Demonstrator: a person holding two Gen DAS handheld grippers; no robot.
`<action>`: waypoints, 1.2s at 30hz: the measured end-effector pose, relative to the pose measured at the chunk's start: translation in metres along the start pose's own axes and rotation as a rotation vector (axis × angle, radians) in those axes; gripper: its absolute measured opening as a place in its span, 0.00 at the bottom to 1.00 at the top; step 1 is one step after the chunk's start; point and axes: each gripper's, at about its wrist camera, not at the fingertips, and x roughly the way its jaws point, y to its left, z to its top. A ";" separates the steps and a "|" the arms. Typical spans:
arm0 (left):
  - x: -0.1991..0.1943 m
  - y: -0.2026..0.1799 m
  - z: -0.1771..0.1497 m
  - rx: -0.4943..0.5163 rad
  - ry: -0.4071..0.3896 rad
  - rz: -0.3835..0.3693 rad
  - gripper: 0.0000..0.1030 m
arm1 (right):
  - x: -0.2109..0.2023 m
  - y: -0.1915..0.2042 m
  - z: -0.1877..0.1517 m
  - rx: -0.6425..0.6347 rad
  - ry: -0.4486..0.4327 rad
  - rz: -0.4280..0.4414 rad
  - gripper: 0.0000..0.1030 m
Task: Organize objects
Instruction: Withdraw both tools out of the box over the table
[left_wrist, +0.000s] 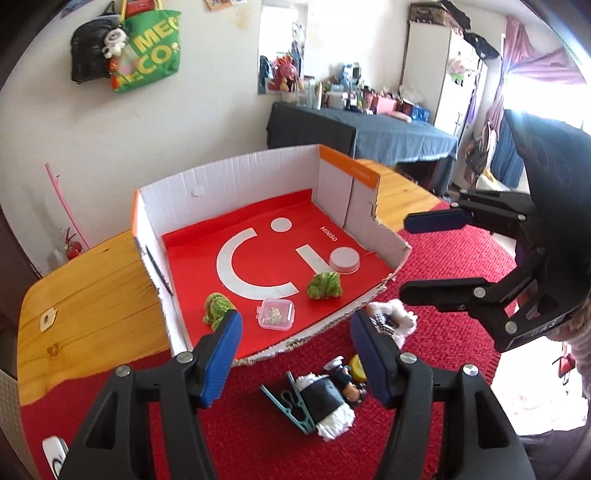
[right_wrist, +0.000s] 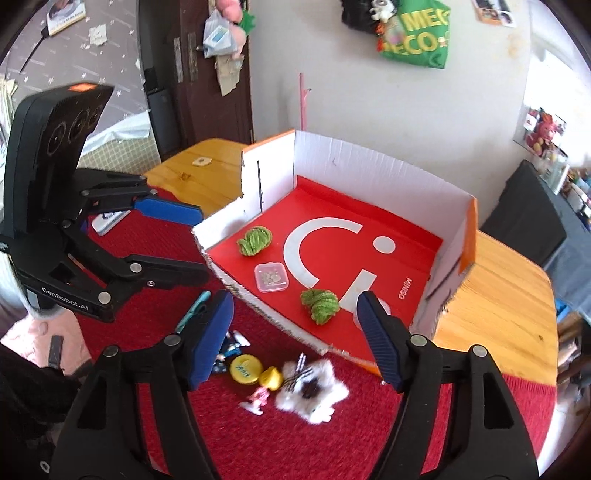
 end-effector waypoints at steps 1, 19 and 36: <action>-0.004 -0.001 -0.002 -0.007 -0.009 0.001 0.63 | -0.005 0.024 0.005 0.001 -0.006 -0.012 0.70; -0.048 0.001 -0.059 -0.217 -0.212 0.106 0.84 | -0.030 0.077 -0.051 0.179 -0.167 -0.217 0.86; 0.000 -0.005 -0.117 -0.337 -0.105 0.192 0.91 | -0.004 0.082 -0.099 0.297 -0.147 -0.279 0.90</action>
